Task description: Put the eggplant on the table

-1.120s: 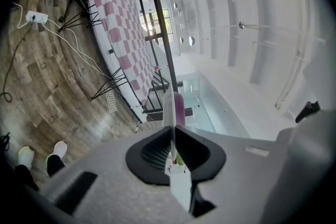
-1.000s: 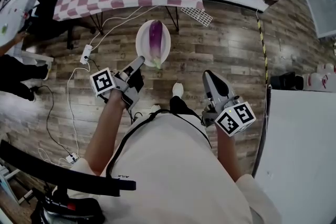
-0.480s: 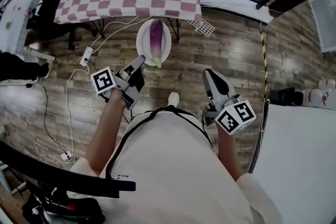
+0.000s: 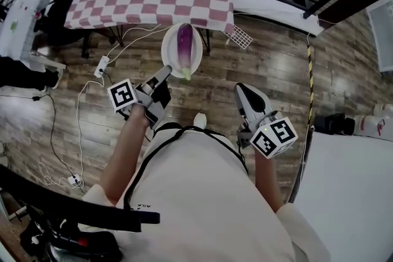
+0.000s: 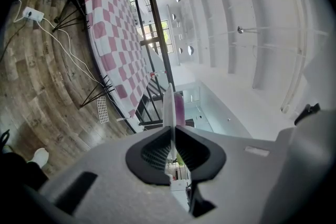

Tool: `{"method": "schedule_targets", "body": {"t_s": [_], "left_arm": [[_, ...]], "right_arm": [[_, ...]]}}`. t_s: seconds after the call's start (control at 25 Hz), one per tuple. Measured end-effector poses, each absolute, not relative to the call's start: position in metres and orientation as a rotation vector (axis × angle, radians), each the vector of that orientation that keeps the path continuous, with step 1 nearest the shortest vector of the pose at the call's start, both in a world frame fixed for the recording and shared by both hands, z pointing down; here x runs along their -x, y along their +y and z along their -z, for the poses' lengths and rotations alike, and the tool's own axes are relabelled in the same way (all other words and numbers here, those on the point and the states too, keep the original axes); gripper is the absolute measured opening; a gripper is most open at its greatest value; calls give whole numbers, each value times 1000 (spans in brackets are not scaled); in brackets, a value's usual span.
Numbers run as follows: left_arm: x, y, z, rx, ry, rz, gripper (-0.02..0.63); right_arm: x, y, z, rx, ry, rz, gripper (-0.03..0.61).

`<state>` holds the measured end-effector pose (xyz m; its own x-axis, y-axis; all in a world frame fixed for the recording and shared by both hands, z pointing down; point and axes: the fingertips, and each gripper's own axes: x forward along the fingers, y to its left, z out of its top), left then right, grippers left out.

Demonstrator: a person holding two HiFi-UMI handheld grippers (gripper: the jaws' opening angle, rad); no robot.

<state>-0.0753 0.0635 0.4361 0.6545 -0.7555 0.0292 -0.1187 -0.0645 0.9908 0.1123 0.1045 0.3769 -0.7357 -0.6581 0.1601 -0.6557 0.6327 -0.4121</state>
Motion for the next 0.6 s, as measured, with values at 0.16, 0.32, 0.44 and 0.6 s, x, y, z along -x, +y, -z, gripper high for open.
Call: {"method": "schedule_targets", "body": {"t_s": [0.16, 0.32, 0.44, 0.6], "left_arm": [[67, 61, -440, -1561, -748, 619, 33], [64, 59, -442, -1552, -751, 616, 34], [65, 56, -443, -1548, -755, 613, 32], [63, 50, -447, -1549, -747, 608, 32]], "right_arm": [[-123, 101, -382, 1136, 2832, 728, 8], [-127, 96, -386, 1138, 2829, 741, 8], [-127, 92, -385, 1137, 2833, 742, 8], [-128, 87, -387, 1157, 2824, 749, 8]]}}
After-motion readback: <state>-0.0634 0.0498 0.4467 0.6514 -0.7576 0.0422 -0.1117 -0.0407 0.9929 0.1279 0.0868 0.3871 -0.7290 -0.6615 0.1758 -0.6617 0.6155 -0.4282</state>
